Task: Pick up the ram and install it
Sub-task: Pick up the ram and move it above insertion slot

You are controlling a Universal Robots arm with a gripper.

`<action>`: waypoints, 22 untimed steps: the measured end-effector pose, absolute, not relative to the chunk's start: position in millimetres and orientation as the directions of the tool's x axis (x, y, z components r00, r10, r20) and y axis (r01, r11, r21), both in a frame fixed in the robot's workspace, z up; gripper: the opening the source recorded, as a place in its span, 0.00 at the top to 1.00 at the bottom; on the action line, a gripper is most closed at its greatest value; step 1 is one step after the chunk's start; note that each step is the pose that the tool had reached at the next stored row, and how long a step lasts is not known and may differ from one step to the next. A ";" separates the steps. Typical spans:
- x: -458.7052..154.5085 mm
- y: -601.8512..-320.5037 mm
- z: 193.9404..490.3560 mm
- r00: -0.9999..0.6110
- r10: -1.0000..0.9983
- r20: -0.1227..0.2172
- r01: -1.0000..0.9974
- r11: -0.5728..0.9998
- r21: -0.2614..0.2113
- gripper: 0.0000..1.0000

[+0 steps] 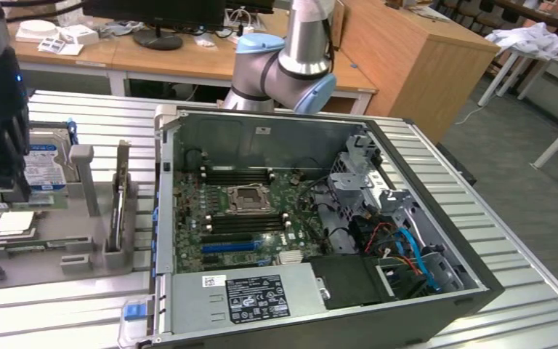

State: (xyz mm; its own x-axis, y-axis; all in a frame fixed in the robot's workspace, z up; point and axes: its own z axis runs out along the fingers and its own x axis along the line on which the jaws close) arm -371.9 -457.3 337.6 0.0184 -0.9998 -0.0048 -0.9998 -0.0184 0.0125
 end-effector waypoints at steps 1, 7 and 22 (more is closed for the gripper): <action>-372.0 -457.4 341.0 0.018 -1.000 -0.005 -1.000 -0.018 0.012 0.88; -371.9 -457.4 359.7 0.018 -1.000 -0.005 -1.000 -0.018 0.013 0.88; -372.0 -457.4 389.9 0.018 -1.000 -0.005 -1.000 -0.018 0.012 0.88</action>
State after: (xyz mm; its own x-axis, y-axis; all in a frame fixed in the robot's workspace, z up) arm -372.0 -457.4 389.9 0.0184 -0.9998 -0.0050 -0.9998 -0.0185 0.0123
